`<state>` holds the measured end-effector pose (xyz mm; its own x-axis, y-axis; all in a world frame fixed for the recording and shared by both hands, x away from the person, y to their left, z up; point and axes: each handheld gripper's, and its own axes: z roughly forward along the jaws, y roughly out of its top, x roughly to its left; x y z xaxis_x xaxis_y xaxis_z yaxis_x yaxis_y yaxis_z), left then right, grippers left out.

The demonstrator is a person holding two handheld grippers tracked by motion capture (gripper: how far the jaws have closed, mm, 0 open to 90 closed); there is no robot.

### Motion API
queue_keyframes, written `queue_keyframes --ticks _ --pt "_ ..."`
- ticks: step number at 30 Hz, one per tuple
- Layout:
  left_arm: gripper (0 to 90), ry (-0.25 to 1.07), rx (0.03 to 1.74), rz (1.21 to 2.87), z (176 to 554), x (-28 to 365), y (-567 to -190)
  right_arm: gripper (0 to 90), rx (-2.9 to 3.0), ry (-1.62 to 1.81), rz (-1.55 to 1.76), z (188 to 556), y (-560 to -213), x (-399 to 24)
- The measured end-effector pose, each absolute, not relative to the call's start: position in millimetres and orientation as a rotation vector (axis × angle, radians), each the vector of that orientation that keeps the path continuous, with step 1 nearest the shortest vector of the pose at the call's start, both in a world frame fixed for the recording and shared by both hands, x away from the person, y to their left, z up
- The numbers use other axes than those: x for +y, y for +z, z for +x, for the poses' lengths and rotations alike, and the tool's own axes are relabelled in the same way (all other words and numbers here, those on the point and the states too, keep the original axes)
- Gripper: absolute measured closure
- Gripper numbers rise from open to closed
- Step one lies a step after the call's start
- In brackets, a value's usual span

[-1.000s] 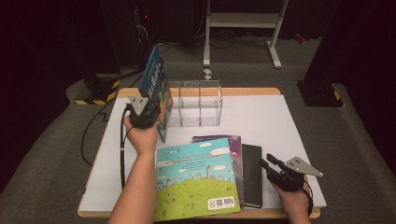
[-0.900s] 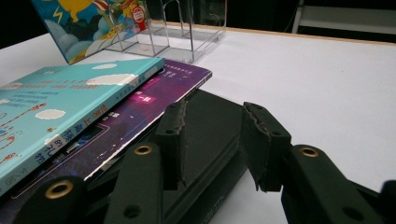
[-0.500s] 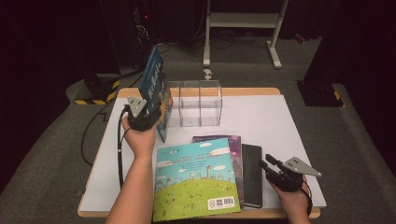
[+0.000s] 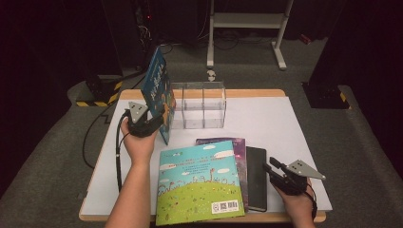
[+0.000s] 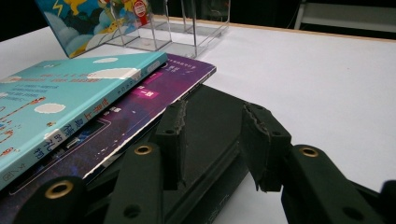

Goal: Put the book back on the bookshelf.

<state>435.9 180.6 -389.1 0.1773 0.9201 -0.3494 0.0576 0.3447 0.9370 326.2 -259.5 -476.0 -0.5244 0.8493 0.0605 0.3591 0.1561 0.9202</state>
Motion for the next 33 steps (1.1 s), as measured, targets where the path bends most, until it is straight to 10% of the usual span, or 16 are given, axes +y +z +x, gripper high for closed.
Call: queue_keyframes --ticks 33 --pt "27.6 0.621 1.269 1.129 343.2 208.7 -447.9 59.5 1.987 1.331 1.112 324.1 -476.8 -252.9"
